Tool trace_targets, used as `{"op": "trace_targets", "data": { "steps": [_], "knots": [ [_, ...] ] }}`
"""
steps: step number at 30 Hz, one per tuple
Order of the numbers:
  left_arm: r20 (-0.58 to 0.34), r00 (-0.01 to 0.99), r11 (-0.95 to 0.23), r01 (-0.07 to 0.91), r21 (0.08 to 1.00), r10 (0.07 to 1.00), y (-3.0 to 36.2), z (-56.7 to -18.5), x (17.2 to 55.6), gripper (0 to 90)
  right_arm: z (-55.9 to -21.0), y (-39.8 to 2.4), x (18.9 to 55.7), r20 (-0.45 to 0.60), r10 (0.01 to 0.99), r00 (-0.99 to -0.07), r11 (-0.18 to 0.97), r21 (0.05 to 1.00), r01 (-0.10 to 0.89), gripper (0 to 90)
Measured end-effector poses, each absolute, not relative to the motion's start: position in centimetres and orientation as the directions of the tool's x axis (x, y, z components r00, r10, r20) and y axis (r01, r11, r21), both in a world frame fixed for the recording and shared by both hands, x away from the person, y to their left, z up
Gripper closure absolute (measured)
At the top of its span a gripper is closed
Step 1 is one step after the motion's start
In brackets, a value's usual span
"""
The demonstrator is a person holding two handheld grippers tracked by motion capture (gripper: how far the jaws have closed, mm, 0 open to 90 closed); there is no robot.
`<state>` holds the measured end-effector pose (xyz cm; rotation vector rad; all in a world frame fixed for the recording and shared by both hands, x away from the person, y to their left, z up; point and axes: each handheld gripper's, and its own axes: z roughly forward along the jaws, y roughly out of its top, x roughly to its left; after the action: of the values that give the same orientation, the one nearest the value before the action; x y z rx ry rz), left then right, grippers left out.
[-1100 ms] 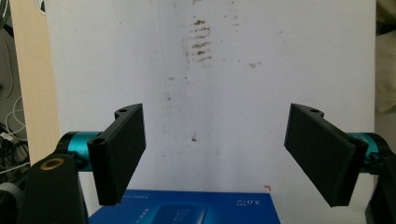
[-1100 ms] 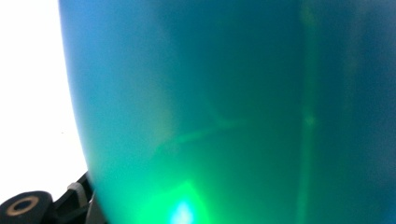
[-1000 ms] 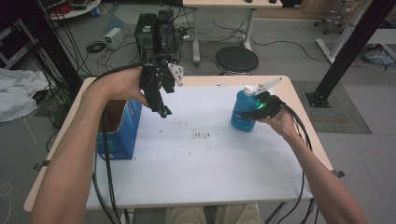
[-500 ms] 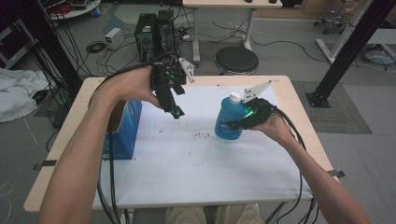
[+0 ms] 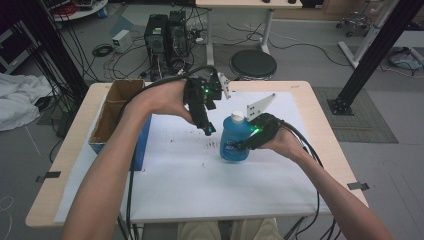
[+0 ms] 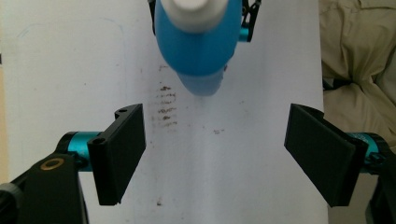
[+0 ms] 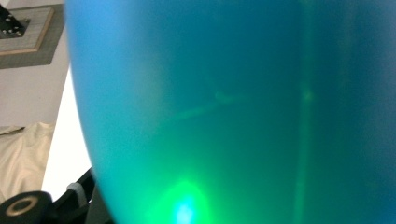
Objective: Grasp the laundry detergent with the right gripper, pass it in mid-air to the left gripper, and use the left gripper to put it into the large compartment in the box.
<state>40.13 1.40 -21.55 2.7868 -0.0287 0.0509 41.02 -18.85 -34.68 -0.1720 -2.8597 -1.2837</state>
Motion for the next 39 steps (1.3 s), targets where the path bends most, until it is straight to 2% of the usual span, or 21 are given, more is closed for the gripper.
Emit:
{"op": "trace_targets", "data": {
  "steps": [16,29,39],
  "knots": [
    [0.024,1.000,-0.940,-0.015,0.342,-0.007,-1.1,-23.7,40.0,20.7,-34.6,-17.5,40.5,0.044,0.047,-0.998,0.654,0.754,0.065,46.3],
    [0.025,1.000,-0.941,-0.002,0.339,0.007,-2.1,-24.6,40.0,20.7,-34.7,-17.0,40.3,0.045,0.046,-0.998,0.657,0.751,0.064,46.2],
    [0.029,0.999,-0.939,0.005,0.344,0.016,-2.3,-25.3,40.1,25.0,-34.8,-17.0,40.3,0.045,0.051,-0.998,0.659,0.749,0.068,46.1]
  ]
}}
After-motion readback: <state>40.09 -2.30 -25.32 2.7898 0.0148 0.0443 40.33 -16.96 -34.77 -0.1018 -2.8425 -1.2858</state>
